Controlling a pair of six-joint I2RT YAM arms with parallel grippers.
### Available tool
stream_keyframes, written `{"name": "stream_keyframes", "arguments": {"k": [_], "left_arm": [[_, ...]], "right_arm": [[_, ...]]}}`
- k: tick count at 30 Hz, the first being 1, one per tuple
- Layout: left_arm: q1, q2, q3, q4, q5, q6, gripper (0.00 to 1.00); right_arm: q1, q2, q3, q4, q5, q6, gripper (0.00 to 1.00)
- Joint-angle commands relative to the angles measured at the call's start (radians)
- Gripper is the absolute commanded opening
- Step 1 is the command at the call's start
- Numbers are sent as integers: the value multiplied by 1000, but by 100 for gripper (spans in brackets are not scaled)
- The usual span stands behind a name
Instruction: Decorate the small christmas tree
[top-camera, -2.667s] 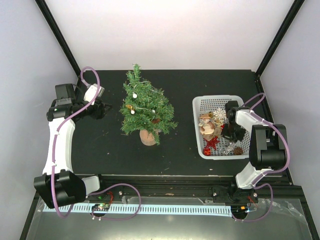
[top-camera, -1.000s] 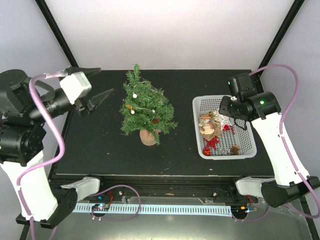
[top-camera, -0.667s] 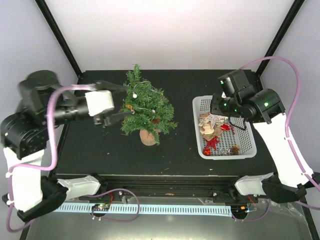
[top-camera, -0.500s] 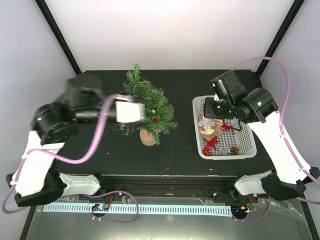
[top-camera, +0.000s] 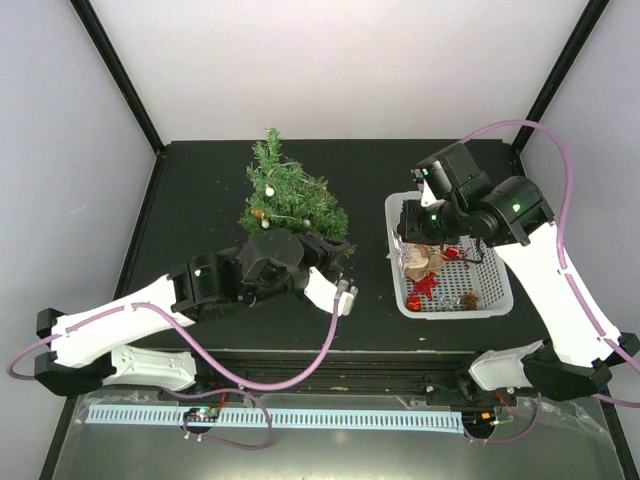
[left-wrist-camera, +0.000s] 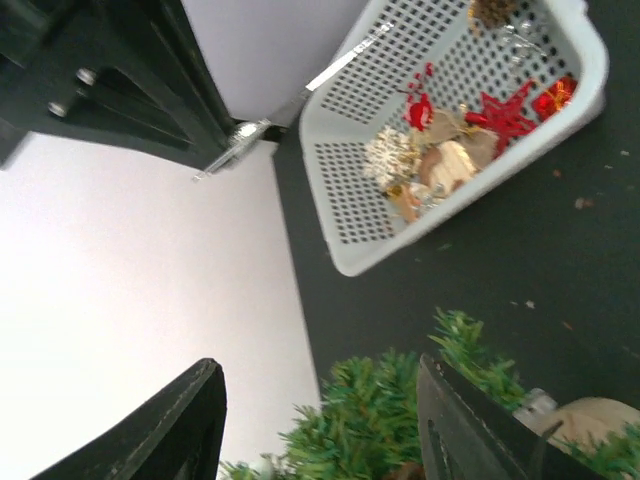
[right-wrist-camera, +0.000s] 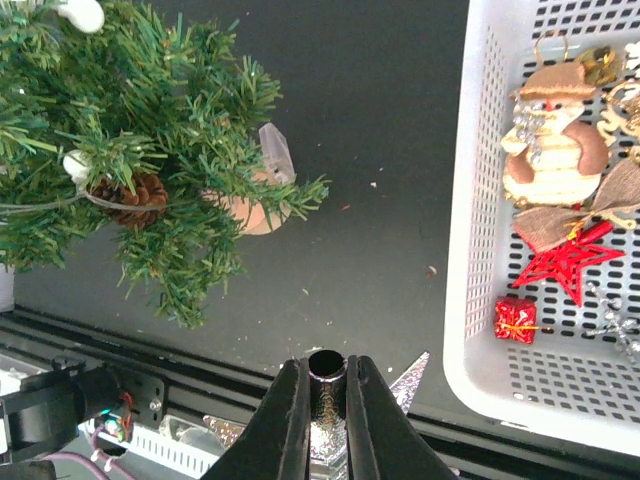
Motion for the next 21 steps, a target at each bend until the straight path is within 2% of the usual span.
{"name": "stream_keyframes", "arguments": {"k": [1, 7, 10, 17, 21], "left_arm": [[-57, -72, -102, 335, -112, 204, 53], [-111, -100, -297, 585, -118, 433, 52], [-135, -91, -349, 661, -105, 507, 51], [-153, -17, -360, 796, -96, 599, 51], [-156, 17, -329, 803, -89, 612, 51]], "right_arm": [[5, -23, -31, 13, -59, 22, 1], [7, -18, -49, -14, -81, 35, 1], [6, -14, -52, -22, -86, 39, 1], [7, -13, -80, -22, -94, 42, 1], [6, -19, -102, -21, -86, 44, 1]]}}
